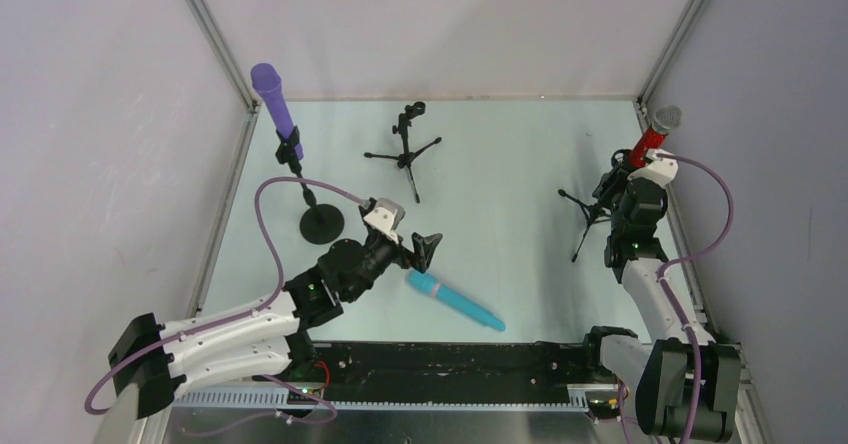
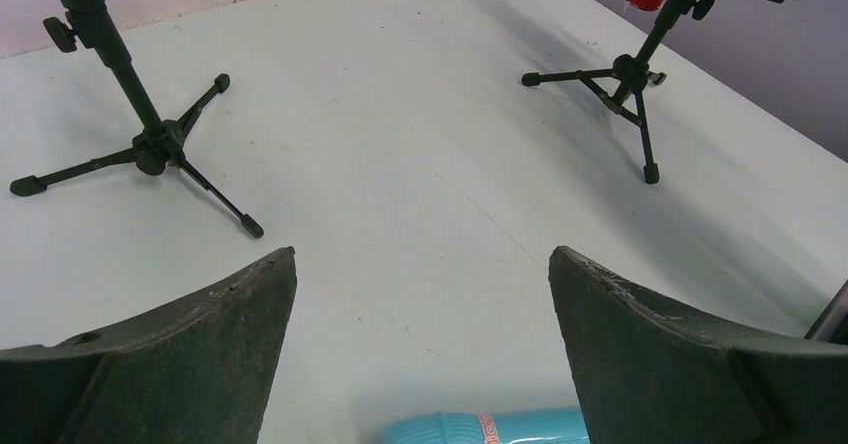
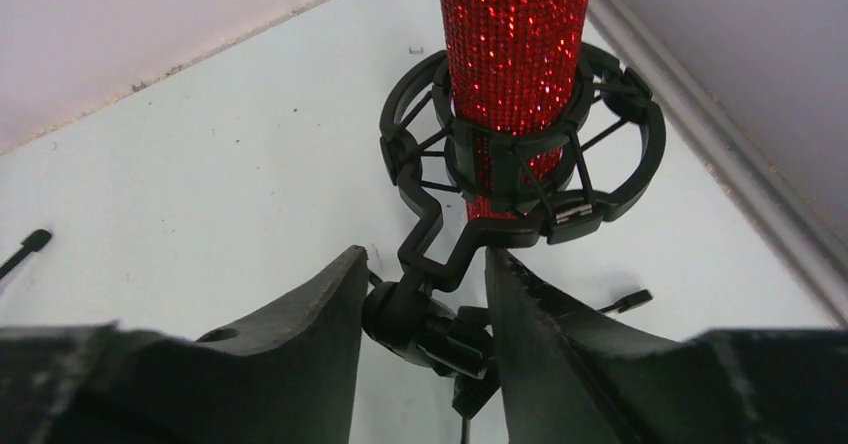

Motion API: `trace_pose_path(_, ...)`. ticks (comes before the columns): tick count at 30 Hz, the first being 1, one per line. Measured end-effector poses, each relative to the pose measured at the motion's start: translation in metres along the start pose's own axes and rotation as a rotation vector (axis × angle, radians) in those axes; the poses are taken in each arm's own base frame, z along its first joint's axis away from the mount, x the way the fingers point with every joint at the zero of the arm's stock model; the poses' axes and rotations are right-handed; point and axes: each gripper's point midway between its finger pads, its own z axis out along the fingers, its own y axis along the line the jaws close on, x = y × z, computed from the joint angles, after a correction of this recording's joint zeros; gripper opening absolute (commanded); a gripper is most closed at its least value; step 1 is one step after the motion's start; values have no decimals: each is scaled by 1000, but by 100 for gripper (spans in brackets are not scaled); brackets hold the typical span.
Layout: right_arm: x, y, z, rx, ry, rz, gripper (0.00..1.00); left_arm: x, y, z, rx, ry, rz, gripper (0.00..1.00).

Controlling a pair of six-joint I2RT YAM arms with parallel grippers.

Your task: Attach the microphones to the stand

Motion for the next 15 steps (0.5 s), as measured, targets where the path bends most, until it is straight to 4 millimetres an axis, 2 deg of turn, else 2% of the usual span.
trace_pose_path(1, 1, 0, 0, -3, 2, 0, 61, 0, -1, 0, 3, 0, 0, 100)
trace_pose_path(4, 6, 1, -1, -9, 21, 8, 69, 0, -1, 0, 7, 2, 1, 100)
trace_pose_path(7, 10, 3, -2, -19, 37, 16, 82, 1, -3, 0, 18, 6, 1, 100)
trace_pose_path(10, 14, 6, -3, -34, 54, 27, 87, 3, -4, 1, 22, 11, 3, 100)
trace_pose_path(15, 13, 9, -10, -54, 64, 39, 88, 8, -4, 2, 20, 26, 9, 100)
